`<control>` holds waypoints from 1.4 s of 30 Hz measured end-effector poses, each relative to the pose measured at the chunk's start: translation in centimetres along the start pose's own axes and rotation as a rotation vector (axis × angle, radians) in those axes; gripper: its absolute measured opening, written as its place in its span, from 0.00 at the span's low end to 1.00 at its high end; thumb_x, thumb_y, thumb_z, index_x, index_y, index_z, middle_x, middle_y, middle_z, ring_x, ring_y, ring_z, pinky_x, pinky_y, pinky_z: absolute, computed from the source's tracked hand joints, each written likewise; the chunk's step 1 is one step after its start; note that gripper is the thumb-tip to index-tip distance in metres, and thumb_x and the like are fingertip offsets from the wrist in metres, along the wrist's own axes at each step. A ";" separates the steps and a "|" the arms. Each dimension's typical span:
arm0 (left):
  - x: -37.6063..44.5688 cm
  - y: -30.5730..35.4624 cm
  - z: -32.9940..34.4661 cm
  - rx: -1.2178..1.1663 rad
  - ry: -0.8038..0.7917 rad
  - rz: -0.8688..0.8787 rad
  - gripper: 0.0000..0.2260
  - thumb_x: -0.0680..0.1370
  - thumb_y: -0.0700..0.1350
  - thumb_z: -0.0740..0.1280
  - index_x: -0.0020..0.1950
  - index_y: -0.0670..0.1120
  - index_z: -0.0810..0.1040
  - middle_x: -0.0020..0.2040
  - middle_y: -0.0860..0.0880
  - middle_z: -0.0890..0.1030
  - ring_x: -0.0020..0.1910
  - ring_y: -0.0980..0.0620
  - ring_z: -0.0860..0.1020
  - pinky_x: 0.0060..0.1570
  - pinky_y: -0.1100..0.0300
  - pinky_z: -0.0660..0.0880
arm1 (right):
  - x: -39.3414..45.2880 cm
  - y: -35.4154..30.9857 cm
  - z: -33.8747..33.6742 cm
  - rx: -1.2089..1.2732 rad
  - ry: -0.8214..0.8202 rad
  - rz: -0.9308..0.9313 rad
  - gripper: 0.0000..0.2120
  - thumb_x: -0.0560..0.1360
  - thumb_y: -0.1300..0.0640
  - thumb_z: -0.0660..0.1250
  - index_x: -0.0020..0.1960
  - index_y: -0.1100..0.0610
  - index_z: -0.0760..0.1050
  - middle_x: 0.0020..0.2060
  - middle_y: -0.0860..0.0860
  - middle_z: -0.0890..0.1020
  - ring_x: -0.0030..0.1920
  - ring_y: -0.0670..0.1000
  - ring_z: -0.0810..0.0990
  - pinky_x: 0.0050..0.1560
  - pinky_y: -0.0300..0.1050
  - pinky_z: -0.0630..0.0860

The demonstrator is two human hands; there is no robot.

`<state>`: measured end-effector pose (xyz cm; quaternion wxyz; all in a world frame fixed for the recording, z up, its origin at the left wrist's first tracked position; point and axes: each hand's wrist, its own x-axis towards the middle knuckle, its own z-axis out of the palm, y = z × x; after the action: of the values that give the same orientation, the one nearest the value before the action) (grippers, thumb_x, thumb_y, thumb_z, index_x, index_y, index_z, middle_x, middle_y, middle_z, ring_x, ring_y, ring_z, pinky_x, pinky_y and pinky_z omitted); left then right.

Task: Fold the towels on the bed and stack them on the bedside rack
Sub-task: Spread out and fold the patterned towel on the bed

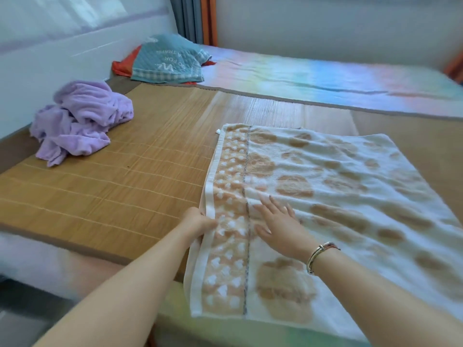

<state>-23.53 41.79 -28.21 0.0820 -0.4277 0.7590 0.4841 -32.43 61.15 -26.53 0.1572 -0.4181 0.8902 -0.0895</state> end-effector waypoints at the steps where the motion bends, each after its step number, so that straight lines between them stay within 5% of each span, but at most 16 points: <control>1: -1.0 -0.1 0.1 0.005 0.029 -0.004 0.12 0.74 0.42 0.70 0.36 0.45 0.68 0.35 0.47 0.73 0.31 0.51 0.72 0.34 0.58 0.73 | -1.2 -0.1 -0.8 -0.009 0.003 0.009 0.25 0.82 0.47 0.51 0.77 0.51 0.53 0.78 0.48 0.46 0.77 0.49 0.39 0.76 0.54 0.38; 5: -3.1 -0.8 -0.4 -0.003 0.175 0.042 0.17 0.76 0.43 0.68 0.31 0.44 0.65 0.29 0.49 0.66 0.27 0.52 0.66 0.27 0.60 0.61 | -4.5 0.1 -4.3 0.003 0.051 0.094 0.26 0.81 0.45 0.52 0.77 0.52 0.53 0.78 0.48 0.52 0.78 0.50 0.44 0.76 0.54 0.42; 9: -3.3 -2.6 -0.7 0.120 0.235 0.036 0.08 0.74 0.35 0.62 0.35 0.37 0.73 0.34 0.39 0.73 0.31 0.45 0.73 0.33 0.56 0.64 | -6.9 0.9 -4.7 -0.010 0.039 0.181 0.26 0.81 0.45 0.52 0.76 0.53 0.56 0.77 0.50 0.56 0.77 0.51 0.48 0.76 0.55 0.46; 11: -3.2 -2.7 -0.5 0.217 0.239 0.056 0.05 0.74 0.37 0.62 0.49 0.37 0.74 0.47 0.39 0.77 0.42 0.43 0.75 0.40 0.54 0.71 | -7.6 1.9 -4.2 -0.002 0.030 0.218 0.25 0.81 0.45 0.53 0.76 0.52 0.57 0.76 0.51 0.58 0.77 0.51 0.51 0.76 0.55 0.49; 13: -3.5 -2.1 -0.1 0.328 0.261 0.106 0.19 0.76 0.42 0.64 0.65 0.40 0.68 0.64 0.40 0.71 0.61 0.39 0.71 0.58 0.48 0.71 | -8.4 3.4 -3.7 0.031 0.036 0.259 0.25 0.81 0.45 0.54 0.75 0.52 0.59 0.76 0.50 0.59 0.77 0.51 0.51 0.76 0.54 0.52; 16: -4.2 -0.4 1.0 0.452 0.323 0.261 0.21 0.78 0.43 0.61 0.71 0.44 0.63 0.70 0.45 0.65 0.67 0.41 0.65 0.65 0.47 0.65 | -10.0 6.0 -3.5 0.112 0.075 0.333 0.23 0.81 0.48 0.55 0.73 0.54 0.62 0.73 0.51 0.64 0.75 0.52 0.58 0.72 0.51 0.59; 19: -4.5 2.3 3.7 0.567 0.255 0.399 0.22 0.79 0.38 0.56 0.73 0.44 0.62 0.73 0.46 0.63 0.70 0.43 0.62 0.69 0.49 0.62 | -11.7 10.3 -4.3 0.233 0.169 0.459 0.22 0.80 0.50 0.57 0.72 0.57 0.63 0.70 0.55 0.68 0.67 0.55 0.69 0.66 0.52 0.67; 28: -3.7 12.2 17.5 0.602 -0.010 0.653 0.24 0.82 0.46 0.56 0.77 0.44 0.57 0.79 0.47 0.53 0.78 0.48 0.51 0.76 0.50 0.51 | -15.8 24.9 -6.0 0.545 0.461 0.757 0.18 0.80 0.54 0.56 0.67 0.59 0.67 0.58 0.56 0.73 0.48 0.53 0.75 0.40 0.43 0.69; 35: 3.7 15.9 21.1 0.764 0.049 0.591 0.25 0.83 0.52 0.50 0.79 0.45 0.51 0.79 0.46 0.49 0.78 0.46 0.48 0.76 0.48 0.49 | -13.3 34.2 -6.0 0.491 0.527 0.975 0.16 0.80 0.55 0.55 0.64 0.60 0.70 0.65 0.61 0.70 0.64 0.62 0.69 0.64 0.52 0.67; 39: 6.6 16.8 21.7 0.833 0.032 0.536 0.25 0.83 0.56 0.46 0.79 0.52 0.46 0.79 0.50 0.44 0.78 0.45 0.43 0.75 0.42 0.45 | -9.9 37.4 -6.5 0.678 0.604 1.085 0.11 0.78 0.62 0.54 0.46 0.62 0.74 0.49 0.61 0.79 0.46 0.59 0.78 0.45 0.47 0.75; 42: 7.7 18.4 22.8 0.884 0.020 0.561 0.25 0.82 0.59 0.44 0.78 0.58 0.43 0.79 0.52 0.40 0.77 0.44 0.40 0.74 0.40 0.43 | -8.0 38.9 -7.1 0.985 0.527 1.115 0.08 0.76 0.65 0.55 0.47 0.65 0.73 0.42 0.60 0.77 0.33 0.55 0.75 0.34 0.44 0.73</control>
<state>-48.28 58.79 -31.94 0.1148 -0.1371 0.9769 0.1169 -58.01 92.27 -29.54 0.1299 0.2427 0.8343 -0.4776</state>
